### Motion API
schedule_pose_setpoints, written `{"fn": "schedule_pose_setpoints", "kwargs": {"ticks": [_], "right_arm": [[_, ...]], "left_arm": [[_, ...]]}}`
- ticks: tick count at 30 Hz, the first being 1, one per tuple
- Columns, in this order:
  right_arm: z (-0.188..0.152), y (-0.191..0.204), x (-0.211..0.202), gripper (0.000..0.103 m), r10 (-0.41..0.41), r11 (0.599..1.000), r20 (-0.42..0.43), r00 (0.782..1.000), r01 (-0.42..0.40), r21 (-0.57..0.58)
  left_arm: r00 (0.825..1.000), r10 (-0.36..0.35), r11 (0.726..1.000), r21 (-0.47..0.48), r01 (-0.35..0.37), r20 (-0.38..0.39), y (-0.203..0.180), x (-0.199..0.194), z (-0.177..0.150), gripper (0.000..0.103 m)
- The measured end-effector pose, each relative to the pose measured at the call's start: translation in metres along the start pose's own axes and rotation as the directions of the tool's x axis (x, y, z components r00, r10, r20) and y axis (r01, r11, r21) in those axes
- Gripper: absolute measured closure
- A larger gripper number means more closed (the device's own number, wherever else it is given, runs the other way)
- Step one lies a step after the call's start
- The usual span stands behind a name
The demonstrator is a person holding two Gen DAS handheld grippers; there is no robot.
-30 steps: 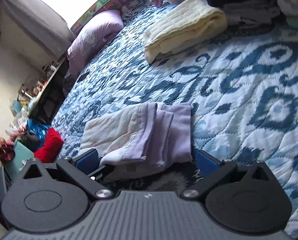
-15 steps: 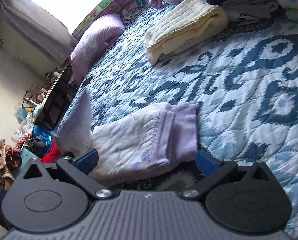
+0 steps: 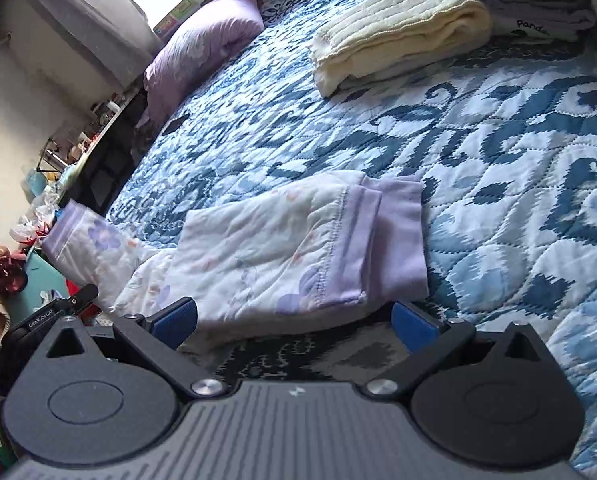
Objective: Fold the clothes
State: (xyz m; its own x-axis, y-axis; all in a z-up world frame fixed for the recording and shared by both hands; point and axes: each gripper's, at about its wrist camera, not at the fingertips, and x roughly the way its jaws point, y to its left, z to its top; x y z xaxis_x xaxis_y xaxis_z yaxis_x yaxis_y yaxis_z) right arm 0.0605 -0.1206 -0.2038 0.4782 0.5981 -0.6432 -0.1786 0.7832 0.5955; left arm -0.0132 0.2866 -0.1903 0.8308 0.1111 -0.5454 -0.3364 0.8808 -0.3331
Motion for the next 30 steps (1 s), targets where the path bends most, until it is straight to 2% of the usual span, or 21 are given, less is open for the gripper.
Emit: {"fn": "schedule_pose_setpoints", "kwargs": {"ticks": [7, 9, 11, 13, 16, 19, 21, 23, 26, 30], "right_arm": [[-0.002, 0.002, 0.011, 0.000, -0.025, 1.000, -0.024, 0.999, 0.025, -0.012], [-0.002, 0.004, 0.014, 0.000, -0.030, 0.999, -0.030, 0.999, 0.030, -0.016], [-0.002, 0.005, 0.016, 0.000, -0.029, 0.999, -0.036, 0.999, 0.028, -0.019], [-0.002, 0.008, 0.018, 0.000, -0.028, 0.999, -0.042, 0.999, 0.027, -0.027], [-0.002, 0.014, 0.015, 0.000, -0.030, 0.998, -0.037, 0.999, 0.028, -0.051], [-0.001, 0.015, 0.010, 0.000, -0.029, 0.998, -0.023, 0.999, 0.027, -0.051], [0.001, 0.014, 0.006, 0.000, -0.024, 0.999, -0.015, 1.000, 0.024, -0.046], [0.002, 0.012, 0.001, 0.000, -0.022, 0.999, -0.007, 1.000, 0.021, -0.042], [0.004, 0.010, -0.005, 0.000, -0.027, 0.999, 0.002, 1.000, 0.027, -0.043], [0.008, 0.008, -0.013, 0.000, -0.053, 0.997, 0.006, 0.999, 0.053, -0.065]], "left_arm": [[0.991, 0.087, 0.986, -0.133, -0.100, -0.103, 0.036, 0.021, -0.011, 0.094], [0.982, 0.134, 0.979, -0.139, -0.152, -0.131, 0.041, 0.024, -0.013, 0.085], [0.965, 0.214, 0.966, -0.115, -0.232, -0.150, 0.043, 0.025, -0.012, 0.057], [0.953, 0.272, 0.956, -0.080, -0.284, -0.135, 0.043, 0.019, -0.009, 0.053], [0.952, 0.283, 0.956, -0.038, -0.289, -0.114, 0.037, 0.009, -0.004, 0.053], [0.963, 0.254, 0.967, 0.051, -0.250, -0.089, 0.014, -0.001, 0.000, 0.049], [0.978, 0.194, 0.975, 0.127, -0.183, -0.078, -0.010, -0.006, 0.000, 0.046], [0.990, 0.116, 0.971, 0.218, -0.096, -0.082, -0.039, -0.009, -0.003, 0.044], [0.994, 0.005, 0.936, 0.350, 0.033, -0.108, -0.082, -0.012, -0.015, 0.040], [0.984, -0.087, 0.854, 0.498, 0.152, -0.153, -0.132, -0.014, -0.039, 0.038]]}}
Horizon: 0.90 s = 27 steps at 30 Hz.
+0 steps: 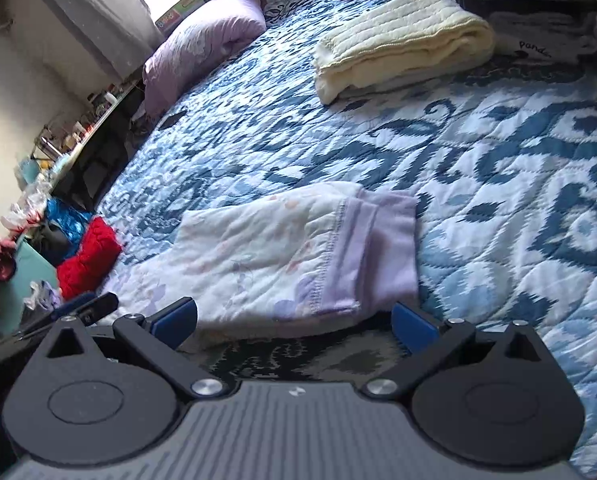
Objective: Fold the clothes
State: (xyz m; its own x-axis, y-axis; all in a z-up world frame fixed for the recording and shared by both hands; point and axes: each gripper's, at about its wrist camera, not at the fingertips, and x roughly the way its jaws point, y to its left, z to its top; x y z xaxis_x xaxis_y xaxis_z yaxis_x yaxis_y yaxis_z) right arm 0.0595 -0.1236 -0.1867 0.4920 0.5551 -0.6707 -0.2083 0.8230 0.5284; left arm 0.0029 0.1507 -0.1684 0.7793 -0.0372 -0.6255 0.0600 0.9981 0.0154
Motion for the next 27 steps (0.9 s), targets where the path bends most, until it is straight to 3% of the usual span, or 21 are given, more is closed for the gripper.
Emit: {"fn": "schedule_pose_setpoints", "kwargs": {"ticks": [6, 10, 14, 18, 20, 23, 27], "right_arm": [[0.006, -0.014, -0.015, 0.000, -0.039, 0.999, 0.019, 0.999, 0.038, 0.018], [0.008, -0.024, -0.021, 0.000, -0.060, 0.997, 0.021, 0.998, 0.059, 0.041], [0.008, -0.035, -0.022, 0.000, -0.057, 0.996, 0.016, 0.998, 0.056, 0.074], [0.005, -0.040, -0.019, 0.000, -0.049, 0.995, 0.005, 0.999, 0.049, 0.091], [0.004, -0.043, -0.018, 0.000, -0.045, 0.994, 0.001, 0.999, 0.045, 0.104], [0.002, -0.046, -0.018, 0.000, -0.036, 0.991, 0.000, 0.999, 0.035, 0.128], [0.001, -0.046, -0.019, 0.000, -0.033, 0.989, 0.005, 0.999, 0.032, 0.143]], "left_arm": [[0.995, -0.081, 0.975, 0.205, 0.090, -0.051, -0.062, 0.024, -0.007, 0.038], [0.994, -0.084, 0.945, 0.311, 0.103, -0.075, -0.092, 0.042, -0.014, 0.038], [0.993, -0.080, 0.917, 0.384, 0.107, -0.085, -0.113, 0.057, -0.019, 0.053], [0.992, -0.092, 0.923, 0.368, 0.118, -0.086, -0.117, 0.067, -0.017, 0.062], [0.991, -0.103, 0.929, 0.349, 0.125, -0.083, -0.114, 0.067, -0.015, 0.079], [0.990, -0.125, 0.944, 0.300, 0.137, -0.060, -0.105, 0.061, -0.009, 0.094], [0.988, -0.154, 0.972, 0.182, 0.150, 0.010, -0.083, 0.042, 0.001, 0.096]]}}
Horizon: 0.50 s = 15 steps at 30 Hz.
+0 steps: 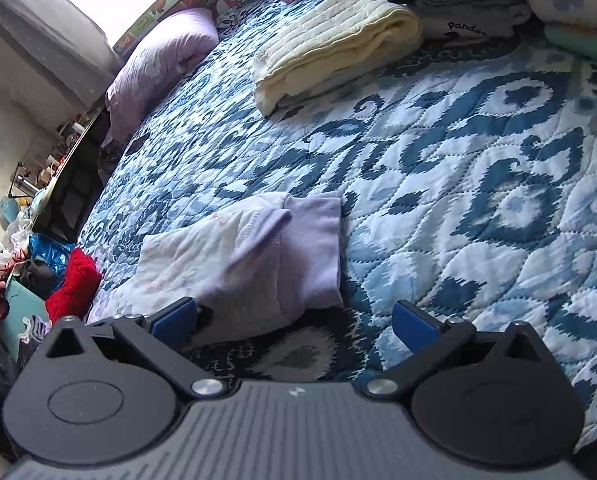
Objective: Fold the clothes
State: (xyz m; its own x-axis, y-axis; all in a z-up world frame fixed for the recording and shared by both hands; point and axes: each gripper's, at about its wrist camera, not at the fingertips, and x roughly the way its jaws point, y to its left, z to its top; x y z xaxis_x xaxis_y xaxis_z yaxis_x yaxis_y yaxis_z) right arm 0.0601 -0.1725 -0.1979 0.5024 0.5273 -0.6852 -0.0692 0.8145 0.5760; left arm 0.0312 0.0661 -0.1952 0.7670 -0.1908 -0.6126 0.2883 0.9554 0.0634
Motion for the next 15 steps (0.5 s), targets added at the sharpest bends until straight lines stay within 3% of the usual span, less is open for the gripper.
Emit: {"fn": "schedule_pose_setpoints", "kwargs": {"ticks": [4, 9, 15], "right_arm": [[-0.001, 0.006, -0.001, 0.000, 0.007, 1.000, 0.000, 1.000, -0.007, -0.005], [-0.004, 0.021, 0.000, 0.000, 0.009, 0.999, -0.004, 1.000, -0.010, -0.040], [-0.009, 0.037, 0.005, 0.000, 0.014, 0.997, -0.021, 1.000, -0.016, -0.075]], "left_arm": [[0.997, 0.001, 0.988, -0.152, 0.011, 0.082, 0.033, -0.031, 0.004, 0.097], [0.982, 0.049, 0.953, -0.303, 0.008, 0.180, 0.080, -0.073, 0.005, 0.097], [0.965, 0.152, 0.903, -0.427, -0.048, 0.213, 0.133, -0.102, -0.012, 0.098]]}}
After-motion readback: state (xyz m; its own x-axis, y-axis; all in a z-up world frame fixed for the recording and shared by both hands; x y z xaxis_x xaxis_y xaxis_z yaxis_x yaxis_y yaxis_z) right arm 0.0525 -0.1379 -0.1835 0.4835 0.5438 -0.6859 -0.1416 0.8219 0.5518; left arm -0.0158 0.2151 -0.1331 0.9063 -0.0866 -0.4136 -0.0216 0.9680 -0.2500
